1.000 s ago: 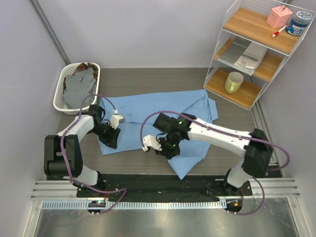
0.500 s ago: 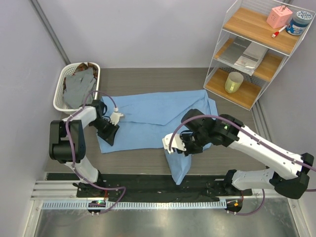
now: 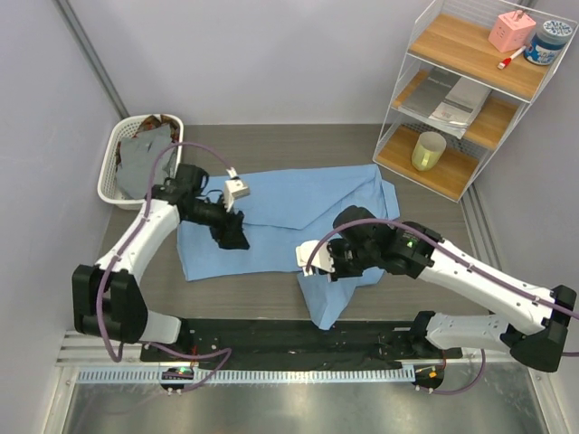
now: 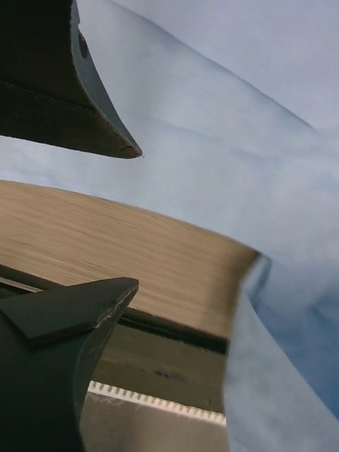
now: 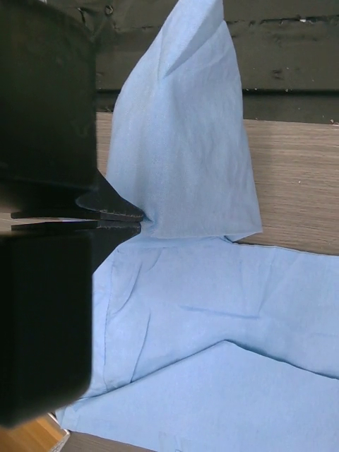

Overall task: Fold and stack the long sleeve shirts
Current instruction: Fold the shirt

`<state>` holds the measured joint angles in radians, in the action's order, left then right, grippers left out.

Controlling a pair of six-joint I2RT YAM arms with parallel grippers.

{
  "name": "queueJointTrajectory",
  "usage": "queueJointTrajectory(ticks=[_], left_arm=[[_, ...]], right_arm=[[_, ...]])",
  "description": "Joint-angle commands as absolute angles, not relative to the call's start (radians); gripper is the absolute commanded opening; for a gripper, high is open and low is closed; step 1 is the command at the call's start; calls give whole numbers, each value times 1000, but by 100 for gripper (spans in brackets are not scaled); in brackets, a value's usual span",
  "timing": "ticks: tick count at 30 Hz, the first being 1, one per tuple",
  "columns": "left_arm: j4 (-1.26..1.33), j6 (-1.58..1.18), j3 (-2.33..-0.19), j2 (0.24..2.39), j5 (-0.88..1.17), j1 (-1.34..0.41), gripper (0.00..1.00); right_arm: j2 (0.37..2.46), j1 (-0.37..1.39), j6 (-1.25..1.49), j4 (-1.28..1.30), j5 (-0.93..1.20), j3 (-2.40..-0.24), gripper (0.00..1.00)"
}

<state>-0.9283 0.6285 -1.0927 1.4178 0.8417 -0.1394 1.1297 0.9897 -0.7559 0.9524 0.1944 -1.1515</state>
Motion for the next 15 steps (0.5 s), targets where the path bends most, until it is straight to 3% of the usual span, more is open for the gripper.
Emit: queueJointTrajectory(ticks=[1,5,15], left_arm=[[-552,412,-1036,1397,1015,-334,70],[-258,331,-962,1445,1045,-429,72],[-206,437,-1031,1651,1058,-613,71]], right_arm=[[1042,986,-738,836,176,-1105,1],[1002,986,-733,831,163,-1086,1],[969,986,-709,844,137,-1089,1]])
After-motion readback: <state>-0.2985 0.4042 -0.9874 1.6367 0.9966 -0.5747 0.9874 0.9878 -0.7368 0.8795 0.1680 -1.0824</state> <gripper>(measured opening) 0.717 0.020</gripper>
